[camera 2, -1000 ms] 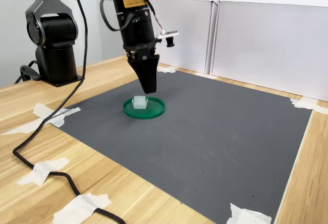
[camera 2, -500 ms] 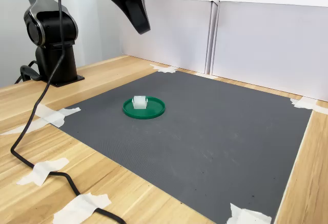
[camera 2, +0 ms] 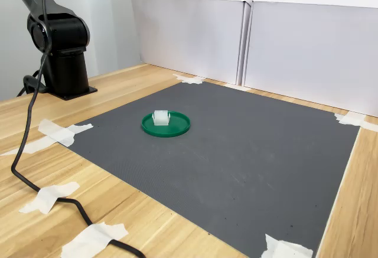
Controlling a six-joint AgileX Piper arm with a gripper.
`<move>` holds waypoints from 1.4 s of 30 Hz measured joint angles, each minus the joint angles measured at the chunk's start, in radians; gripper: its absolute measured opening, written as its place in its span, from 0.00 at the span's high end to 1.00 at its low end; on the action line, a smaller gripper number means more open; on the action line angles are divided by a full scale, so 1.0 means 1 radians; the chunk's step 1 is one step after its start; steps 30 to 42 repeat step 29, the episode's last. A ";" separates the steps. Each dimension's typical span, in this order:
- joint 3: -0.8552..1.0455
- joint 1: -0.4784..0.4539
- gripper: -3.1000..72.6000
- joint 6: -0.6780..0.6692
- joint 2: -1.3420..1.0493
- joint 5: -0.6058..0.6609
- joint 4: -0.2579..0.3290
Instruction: Grasp a white terminal and put it on the green lid.
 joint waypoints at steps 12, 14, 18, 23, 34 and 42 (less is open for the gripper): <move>0.246 0.000 0.98 0.152 -0.291 0.038 0.000; 0.270 0.000 0.98 0.152 -0.323 0.043 0.000; 0.313 0.000 0.98 0.152 -0.375 0.049 0.000; 0.356 0.000 0.98 0.153 -0.448 0.058 0.000; 0.372 0.000 0.98 0.153 -0.558 0.073 0.001; 0.372 0.000 0.98 0.153 -0.558 0.073 0.001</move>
